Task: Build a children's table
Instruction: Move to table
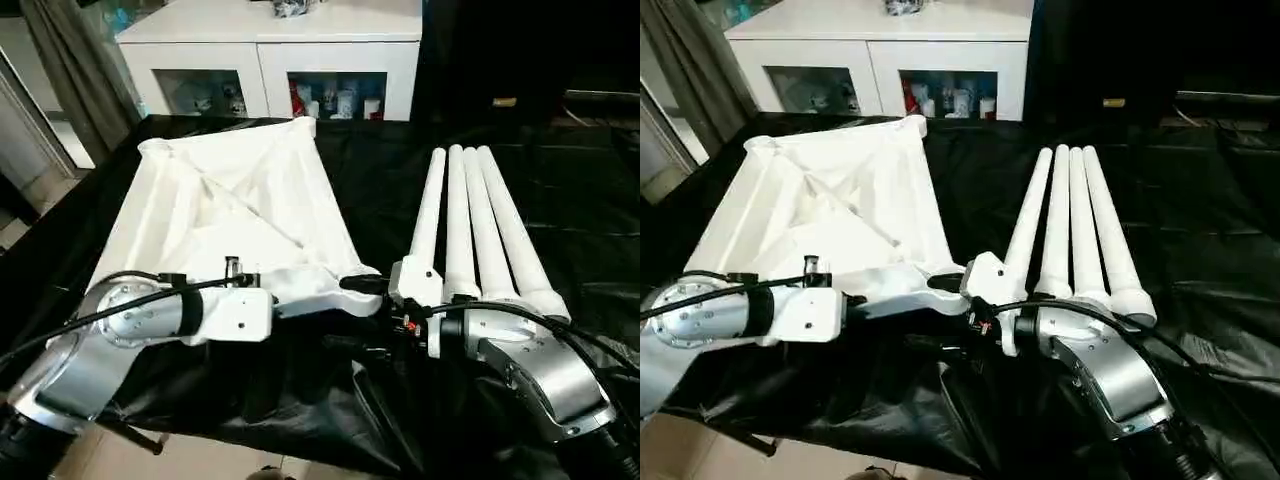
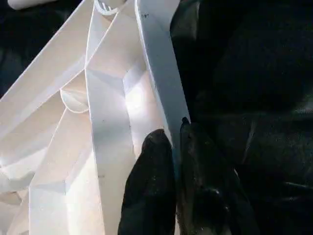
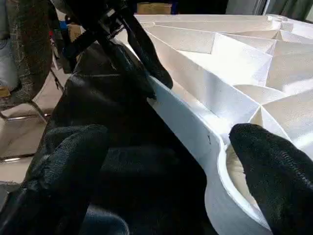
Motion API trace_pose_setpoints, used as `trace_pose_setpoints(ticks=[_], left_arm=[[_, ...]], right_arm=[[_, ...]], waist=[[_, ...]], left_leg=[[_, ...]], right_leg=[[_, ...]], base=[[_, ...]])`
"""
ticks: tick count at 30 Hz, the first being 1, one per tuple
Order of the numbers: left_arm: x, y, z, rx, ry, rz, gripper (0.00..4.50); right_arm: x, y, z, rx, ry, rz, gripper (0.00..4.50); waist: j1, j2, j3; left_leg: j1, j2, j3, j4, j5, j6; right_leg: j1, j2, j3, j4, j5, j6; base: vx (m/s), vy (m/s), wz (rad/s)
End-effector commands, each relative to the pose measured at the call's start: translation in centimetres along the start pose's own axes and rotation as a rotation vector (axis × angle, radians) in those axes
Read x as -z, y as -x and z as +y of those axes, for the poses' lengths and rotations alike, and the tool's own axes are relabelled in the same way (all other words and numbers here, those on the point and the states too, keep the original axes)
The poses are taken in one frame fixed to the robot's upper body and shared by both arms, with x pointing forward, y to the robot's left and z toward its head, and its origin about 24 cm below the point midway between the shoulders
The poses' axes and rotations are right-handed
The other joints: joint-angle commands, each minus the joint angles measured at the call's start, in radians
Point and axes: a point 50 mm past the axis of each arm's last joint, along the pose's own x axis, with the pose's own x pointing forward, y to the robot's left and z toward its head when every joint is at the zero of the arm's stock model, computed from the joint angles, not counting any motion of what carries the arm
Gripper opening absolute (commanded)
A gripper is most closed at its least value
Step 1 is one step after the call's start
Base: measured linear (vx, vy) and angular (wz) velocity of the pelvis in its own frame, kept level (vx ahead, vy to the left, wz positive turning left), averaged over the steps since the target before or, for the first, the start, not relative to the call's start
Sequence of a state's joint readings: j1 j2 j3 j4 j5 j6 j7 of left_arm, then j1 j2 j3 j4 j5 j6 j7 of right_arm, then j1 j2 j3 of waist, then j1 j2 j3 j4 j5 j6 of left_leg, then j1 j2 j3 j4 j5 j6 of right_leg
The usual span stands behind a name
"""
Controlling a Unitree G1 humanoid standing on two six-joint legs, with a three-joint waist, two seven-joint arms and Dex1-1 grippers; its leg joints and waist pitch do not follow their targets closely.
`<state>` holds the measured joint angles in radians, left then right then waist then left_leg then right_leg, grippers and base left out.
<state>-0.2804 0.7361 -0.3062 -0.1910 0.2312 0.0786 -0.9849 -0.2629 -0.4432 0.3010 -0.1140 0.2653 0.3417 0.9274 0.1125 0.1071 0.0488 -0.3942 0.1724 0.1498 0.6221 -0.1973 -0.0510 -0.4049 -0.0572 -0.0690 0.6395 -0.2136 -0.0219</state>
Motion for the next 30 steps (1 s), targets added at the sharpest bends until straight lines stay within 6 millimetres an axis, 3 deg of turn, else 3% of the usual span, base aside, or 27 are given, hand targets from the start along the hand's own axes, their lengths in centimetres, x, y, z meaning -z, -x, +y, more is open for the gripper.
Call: trace_pose_setpoints(ticks=[1, 10, 15, 19, 23, 24, 30], left_arm=[[-1.0, 3.0, 4.4, -0.279, -0.141, 0.031, 0.00], [0.2, 3.3, 6.0, -0.366, -0.159, 0.062, 0.00], [1.4, 2.0, 4.9, -0.325, -0.119, 0.068, 0.00], [2.0, 1.4, 4.3, -0.320, -0.107, 0.048, 0.00], [2.3, 0.7, 3.7, -0.305, -0.082, 0.021, 0.00], [2.3, 0.2, 3.3, -0.286, -0.063, -0.006, 0.00], [2.5, -1.6, 1.9, -0.232, -0.048, -0.056, 0.00]], right_arm=[[0.3, 0.1, 0.1, 0.000, -0.011, 0.007, 4.43], [0.2, 0.0, 0.1, -0.002, -0.011, 0.006, 4.43], [0.2, 0.0, 0.2, -0.004, -0.010, 0.008, 4.43], [0.2, 0.0, 0.2, -0.004, -0.011, 0.008, 4.43], [0.2, 0.0, 0.2, -0.005, -0.013, 0.010, 4.43], [0.2, 0.0, 0.2, -0.005, -0.014, 0.011, 4.43], [0.3, 0.1, 0.2, -0.003, -0.018, 0.015, 4.43]], waist=[[0.003, 0.001, -0.073], [0.006, -0.003, -0.078], [0.004, -0.003, -0.080], [0.006, -0.001, -0.078], [0.008, -0.001, -0.079], [0.008, -0.006, -0.078], [0.010, -0.008, -0.077]], left_leg=[[0.012, 0.051, -0.021, -0.066, -0.121, 0.051], [0.010, 0.049, -0.023, -0.062, -0.091, 0.050], [0.008, 0.048, -0.021, -0.058, -0.071, 0.066], [0.009, 0.052, -0.023, -0.061, -0.106, 0.055], [0.009, 0.053, -0.024, -0.060, -0.108, 0.054], [0.008, 0.053, -0.023, -0.061, -0.110, 0.055], [0.006, 0.052, -0.023, -0.060, -0.114, 0.055]], right_leg=[[0.055, -0.082, 0.053, -0.068, -0.039, -0.202], [0.059, -0.083, 0.052, -0.060, 0.008, -0.203], [0.058, -0.083, 0.050, -0.059, 0.035, -0.208], [0.056, -0.083, 0.050, -0.063, -0.014, -0.201], [0.054, -0.084, 0.051, -0.059, 0.012, -0.207], [0.055, -0.085, 0.051, -0.060, 0.009, -0.208], [0.054, -0.087, 0.053, -0.063, -0.029, -0.196]], base=[[0.000, 0.000, 0.00], [0.000, 0.000, 0.00], [0.000, 0.000, 0.00], [0.000, 0.000, 0.00], [0.000, 0.000, 0.00], [0.000, 0.000, 0.00], [0.000, 0.000, 0.00]])
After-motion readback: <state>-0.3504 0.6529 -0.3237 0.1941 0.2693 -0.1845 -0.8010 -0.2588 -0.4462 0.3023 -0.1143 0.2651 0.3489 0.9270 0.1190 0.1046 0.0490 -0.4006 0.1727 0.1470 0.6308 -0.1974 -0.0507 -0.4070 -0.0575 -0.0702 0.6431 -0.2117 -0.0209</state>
